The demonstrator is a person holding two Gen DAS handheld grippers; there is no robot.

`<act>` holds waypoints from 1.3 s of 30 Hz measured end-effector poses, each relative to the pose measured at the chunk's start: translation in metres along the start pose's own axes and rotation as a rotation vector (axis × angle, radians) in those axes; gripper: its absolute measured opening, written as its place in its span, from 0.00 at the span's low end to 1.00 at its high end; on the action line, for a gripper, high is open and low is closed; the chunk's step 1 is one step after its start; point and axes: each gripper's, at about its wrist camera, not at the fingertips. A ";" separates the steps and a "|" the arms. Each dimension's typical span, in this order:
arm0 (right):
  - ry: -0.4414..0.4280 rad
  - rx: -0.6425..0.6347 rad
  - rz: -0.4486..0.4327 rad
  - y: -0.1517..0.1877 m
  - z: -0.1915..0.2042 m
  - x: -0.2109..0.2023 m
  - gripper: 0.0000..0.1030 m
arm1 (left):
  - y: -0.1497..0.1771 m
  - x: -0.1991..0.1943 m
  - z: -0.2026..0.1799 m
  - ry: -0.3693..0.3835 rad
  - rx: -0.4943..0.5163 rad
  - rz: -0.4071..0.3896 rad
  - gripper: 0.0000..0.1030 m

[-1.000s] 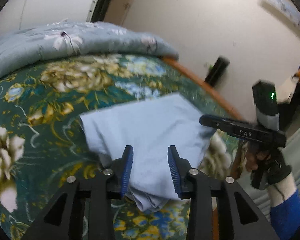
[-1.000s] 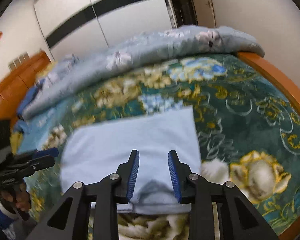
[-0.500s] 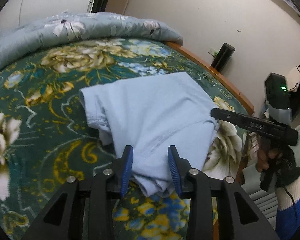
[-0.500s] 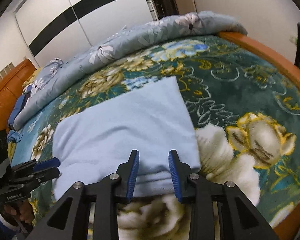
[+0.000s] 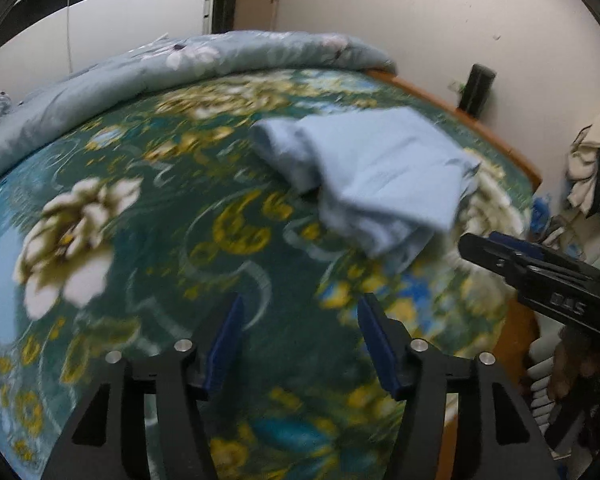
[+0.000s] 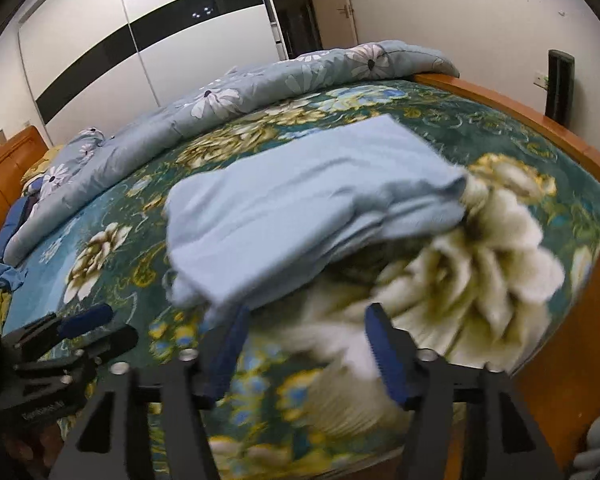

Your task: Fold clothes

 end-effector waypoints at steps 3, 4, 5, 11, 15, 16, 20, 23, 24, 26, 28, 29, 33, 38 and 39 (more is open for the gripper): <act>0.003 0.004 0.004 0.013 0.016 0.005 0.79 | 0.010 0.002 0.008 -0.045 0.007 0.019 0.59; 0.020 0.005 -0.001 0.018 0.021 0.006 0.82 | 0.012 0.001 0.010 -0.041 0.006 0.015 0.59; 0.037 0.011 -0.009 0.022 0.024 0.006 0.83 | 0.013 0.000 0.012 -0.041 0.007 0.011 0.60; 0.130 0.079 -0.020 0.039 0.028 0.008 0.87 | 0.019 0.001 0.013 -0.055 0.015 -0.017 0.63; 0.146 0.084 -0.010 0.038 0.029 0.009 0.88 | 0.022 0.002 0.012 -0.053 0.013 -0.026 0.65; 0.143 0.086 -0.007 0.039 0.031 0.010 0.88 | 0.023 0.002 0.012 -0.055 0.017 -0.028 0.65; 0.136 0.088 0.000 0.038 0.030 0.011 0.90 | 0.025 0.002 0.011 -0.054 0.017 -0.041 0.66; 0.144 0.079 0.003 0.040 0.031 0.014 0.92 | 0.027 0.002 0.011 -0.051 0.021 -0.051 0.67; 0.147 0.077 0.003 0.040 0.031 0.014 0.92 | 0.028 0.002 0.011 -0.049 0.023 -0.054 0.67; 0.152 0.073 0.001 0.042 0.032 0.016 0.93 | 0.029 0.003 0.012 -0.042 0.019 -0.061 0.68; 0.157 0.068 0.000 0.043 0.033 0.016 0.94 | 0.030 0.003 0.012 -0.033 0.017 -0.068 0.70; 0.160 0.065 0.000 0.044 0.033 0.017 0.95 | 0.030 0.003 0.012 -0.030 0.019 -0.071 0.71; 0.168 0.058 -0.012 0.046 0.035 0.017 0.96 | 0.031 0.003 0.011 -0.026 0.026 -0.081 0.73; 0.185 0.050 -0.021 0.047 0.037 0.017 0.97 | 0.032 0.003 0.012 -0.011 0.017 -0.092 0.75; 0.186 0.050 -0.023 0.047 0.038 0.017 0.97 | 0.032 0.003 0.012 -0.007 0.015 -0.093 0.75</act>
Point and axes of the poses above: each gripper's, at about its wrist camera, not at the fingertips, and x roughly the way its jaws point, z to its left, y to its underside, and after that the axes turned 4 degrees about -y, right-handed
